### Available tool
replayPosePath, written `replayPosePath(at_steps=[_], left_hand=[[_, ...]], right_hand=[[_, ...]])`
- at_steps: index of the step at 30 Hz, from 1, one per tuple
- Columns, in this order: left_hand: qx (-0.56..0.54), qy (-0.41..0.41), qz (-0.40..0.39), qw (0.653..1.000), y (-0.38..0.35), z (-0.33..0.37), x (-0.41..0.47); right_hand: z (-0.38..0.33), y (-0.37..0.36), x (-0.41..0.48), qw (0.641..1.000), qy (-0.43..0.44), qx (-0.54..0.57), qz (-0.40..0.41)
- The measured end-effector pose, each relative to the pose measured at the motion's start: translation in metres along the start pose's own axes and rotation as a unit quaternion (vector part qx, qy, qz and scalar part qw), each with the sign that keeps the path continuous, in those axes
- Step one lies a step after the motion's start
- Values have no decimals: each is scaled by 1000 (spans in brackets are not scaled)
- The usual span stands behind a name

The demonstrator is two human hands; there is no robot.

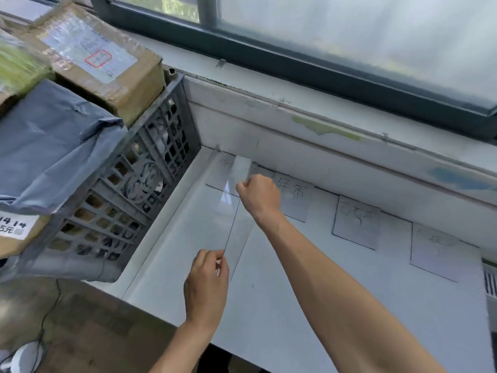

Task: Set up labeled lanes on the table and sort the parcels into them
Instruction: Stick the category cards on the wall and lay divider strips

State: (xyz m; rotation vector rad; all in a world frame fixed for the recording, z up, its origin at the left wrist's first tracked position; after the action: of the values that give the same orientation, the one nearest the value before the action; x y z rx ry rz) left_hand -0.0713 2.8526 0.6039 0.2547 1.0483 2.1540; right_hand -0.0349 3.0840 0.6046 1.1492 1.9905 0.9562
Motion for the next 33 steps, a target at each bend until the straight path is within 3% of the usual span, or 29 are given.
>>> replayPosePath(at_steps=[7,16,33], left_hand=[[32,-32,-65,997,-79,51,-72],[67,-48,-157,984,-166,77,-114],[83,-32,-195,977,-212,70,-107]], right_hand=[[112,49,-46,999,-21,-23,22],[228,58,-74,994,-90,-68,14],[268,36,-60,989,-132,-58,-22]])
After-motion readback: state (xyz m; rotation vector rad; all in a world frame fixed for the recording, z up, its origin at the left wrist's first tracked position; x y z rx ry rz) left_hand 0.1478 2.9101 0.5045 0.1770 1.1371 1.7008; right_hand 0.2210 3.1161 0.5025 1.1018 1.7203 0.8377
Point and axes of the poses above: each hand's wrist, its own x-axis towards the middle knuckle, its own y-axis out of the back of the hand, z = x × y, the point moved 9 cm from there along x, towards the middle knuckle, and after that the axes turned 3 degrees about y, right-handed, at the moved point
